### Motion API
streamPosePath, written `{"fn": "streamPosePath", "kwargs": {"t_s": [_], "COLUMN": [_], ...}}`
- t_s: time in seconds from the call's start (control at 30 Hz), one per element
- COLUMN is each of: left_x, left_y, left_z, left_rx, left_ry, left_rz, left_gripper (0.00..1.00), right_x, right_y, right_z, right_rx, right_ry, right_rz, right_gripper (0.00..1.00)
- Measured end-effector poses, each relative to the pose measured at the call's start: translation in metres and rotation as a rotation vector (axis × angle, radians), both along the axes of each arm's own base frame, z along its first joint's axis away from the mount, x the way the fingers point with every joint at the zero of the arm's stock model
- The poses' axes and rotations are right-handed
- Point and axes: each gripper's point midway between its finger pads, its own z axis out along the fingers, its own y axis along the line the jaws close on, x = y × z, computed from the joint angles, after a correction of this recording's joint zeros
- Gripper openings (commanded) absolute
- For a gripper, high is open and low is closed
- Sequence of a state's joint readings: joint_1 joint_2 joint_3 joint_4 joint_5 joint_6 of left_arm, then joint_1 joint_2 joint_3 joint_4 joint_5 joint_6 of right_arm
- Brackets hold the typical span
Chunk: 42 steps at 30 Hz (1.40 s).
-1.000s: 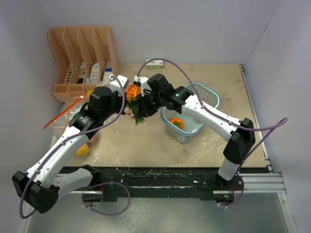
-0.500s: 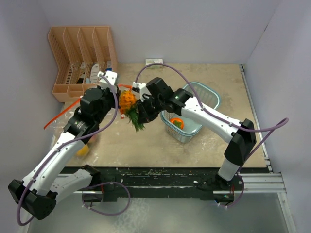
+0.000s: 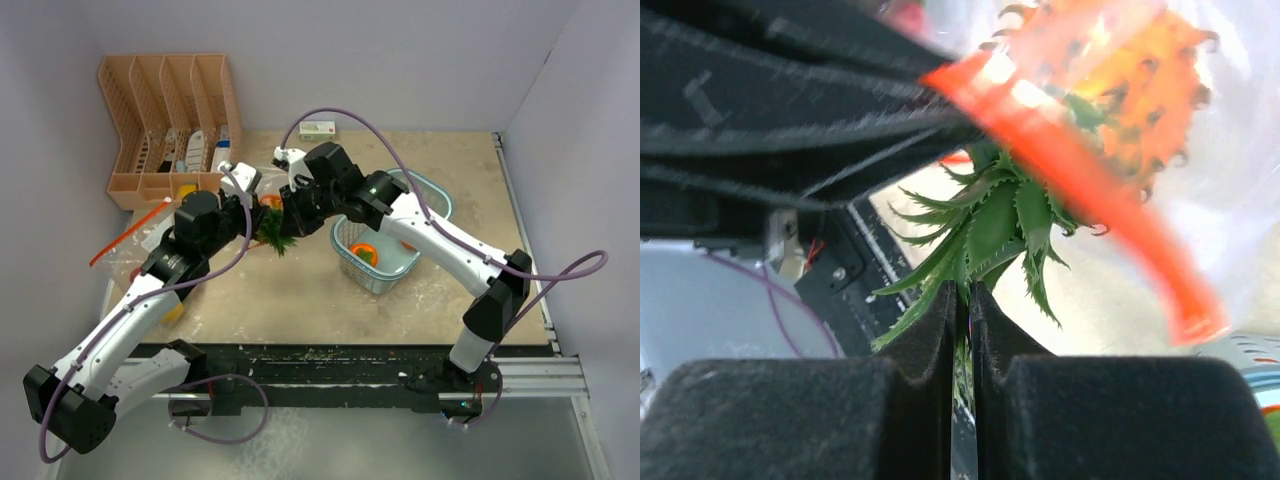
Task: Place the food in the zip-top bag and seal the zipper
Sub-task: Place the fake fruit in the zipper food storage bag.
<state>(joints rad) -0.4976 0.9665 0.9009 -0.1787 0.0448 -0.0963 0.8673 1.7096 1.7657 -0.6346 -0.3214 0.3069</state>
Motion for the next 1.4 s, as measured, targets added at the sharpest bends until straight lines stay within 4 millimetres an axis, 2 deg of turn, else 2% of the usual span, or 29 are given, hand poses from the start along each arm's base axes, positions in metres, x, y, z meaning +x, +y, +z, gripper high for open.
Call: {"fn": "streamPosePath", "kwargs": {"t_s": [0.1,0.2,0.37,0.43,0.47,0.53,0.6,0.73,0.83,0.97,1.17,1.23,1.3,1.4], "left_x": [-0.006,-0.012,-0.021,-0.023,-0.025,-0.025,-0.026,-0.023,-0.019,-0.014,-0.01,-0.011,-0.013,-0.019], "left_y": [-0.008,-0.014,-0.023,-0.026,-0.027,-0.028,-0.028,-0.024,-0.019,-0.011,-0.002,-0.001,0.0,0.003], "left_z": [0.004,0.008,0.011,0.011,0.011,0.011,0.011,0.007,-0.001,-0.006,-0.018,-0.025,-0.03,-0.037], "left_rx": [-0.036,-0.08,-0.168,-0.201,-0.215,-0.232,-0.247,-0.246,-0.232,-0.214,-0.184,-0.186,-0.184,-0.19], "left_ry": [0.007,0.022,0.079,0.106,0.117,0.131,0.142,0.159,0.178,0.183,0.208,0.216,0.222,0.227], "left_rz": [-0.041,-0.073,-0.095,-0.097,-0.098,-0.096,-0.09,-0.053,-0.006,0.048,0.108,0.115,0.116,0.118], "left_gripper": [0.0,0.0,0.0,0.0,0.0,0.0,0.0,0.0,0.0,0.0,0.0,0.0,0.0,0.0], "right_x": [0.017,0.031,0.049,0.058,0.063,0.069,0.072,0.074,0.07,0.055,0.036,0.036,0.042,0.051], "right_y": [-0.003,-0.008,-0.036,-0.046,-0.048,-0.05,-0.05,-0.045,-0.04,-0.049,-0.089,-0.11,-0.132,-0.17], "right_z": [0.001,-0.008,-0.04,-0.047,-0.047,-0.043,-0.037,-0.017,0.002,0.029,0.067,0.065,0.052,0.006], "right_rx": [-0.003,-0.014,-0.086,-0.115,-0.119,-0.114,-0.099,-0.064,-0.022,0.024,0.036,0.004,-0.044,-0.151], "right_ry": [-0.046,-0.083,-0.132,-0.164,-0.178,-0.202,-0.21,-0.235,-0.248,-0.267,-0.288,-0.262,-0.221,-0.123], "right_rz": [-0.079,-0.161,-0.341,-0.411,-0.438,-0.473,-0.49,-0.47,-0.434,-0.4,-0.467,-0.524,-0.588,-0.694], "right_gripper": [0.0,0.0,0.0,0.0,0.04,0.25,0.58,0.98,1.0,1.0,1.0,0.99,1.0,1.0]}}
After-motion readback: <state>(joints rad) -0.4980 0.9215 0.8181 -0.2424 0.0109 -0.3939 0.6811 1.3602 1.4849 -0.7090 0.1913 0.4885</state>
